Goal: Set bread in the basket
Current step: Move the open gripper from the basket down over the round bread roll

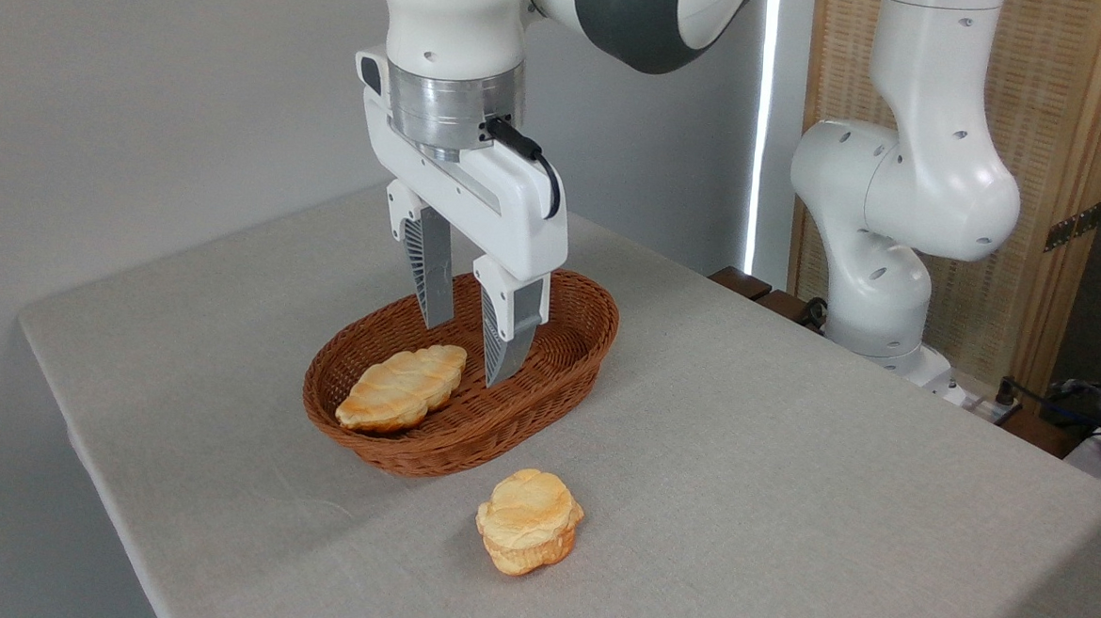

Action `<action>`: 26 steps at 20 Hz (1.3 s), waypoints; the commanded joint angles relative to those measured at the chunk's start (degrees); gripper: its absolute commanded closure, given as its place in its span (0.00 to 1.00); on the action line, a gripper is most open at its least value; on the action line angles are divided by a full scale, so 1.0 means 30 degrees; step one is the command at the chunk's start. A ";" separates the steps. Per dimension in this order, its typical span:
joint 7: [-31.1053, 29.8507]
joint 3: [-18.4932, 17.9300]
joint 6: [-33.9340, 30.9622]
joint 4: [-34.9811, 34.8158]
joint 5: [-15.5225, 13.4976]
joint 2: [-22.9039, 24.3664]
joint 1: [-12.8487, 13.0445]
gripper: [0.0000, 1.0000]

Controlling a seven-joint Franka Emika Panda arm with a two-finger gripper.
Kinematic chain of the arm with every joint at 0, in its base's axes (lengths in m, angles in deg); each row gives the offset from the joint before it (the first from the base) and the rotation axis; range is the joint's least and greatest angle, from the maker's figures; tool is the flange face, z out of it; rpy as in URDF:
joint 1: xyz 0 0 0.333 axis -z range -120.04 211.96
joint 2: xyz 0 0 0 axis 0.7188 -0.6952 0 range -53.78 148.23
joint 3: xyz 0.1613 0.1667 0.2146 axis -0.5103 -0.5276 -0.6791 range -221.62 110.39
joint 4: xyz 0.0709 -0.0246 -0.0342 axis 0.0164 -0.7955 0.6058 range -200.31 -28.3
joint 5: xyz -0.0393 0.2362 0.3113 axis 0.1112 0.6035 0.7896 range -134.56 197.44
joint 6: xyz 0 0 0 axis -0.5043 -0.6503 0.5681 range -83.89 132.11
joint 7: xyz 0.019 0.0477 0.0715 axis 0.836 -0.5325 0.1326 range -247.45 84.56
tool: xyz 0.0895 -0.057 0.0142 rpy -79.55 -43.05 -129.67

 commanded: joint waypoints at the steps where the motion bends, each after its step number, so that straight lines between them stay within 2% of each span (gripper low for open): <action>1: 0.0409 -0.0787 0.0313 0.0592 0.0833 -0.0880 0.0137 0.00; 21: 0.0383 -0.0817 0.0345 0.0391 0.0956 -0.0917 0.0137 0.00; 24: 0.0442 -0.1169 0.0433 0.0362 0.2651 -0.1092 0.0108 0.00; 26: 0.0791 -0.1169 0.0491 0.0303 0.3268 -0.1647 0.0108 0.00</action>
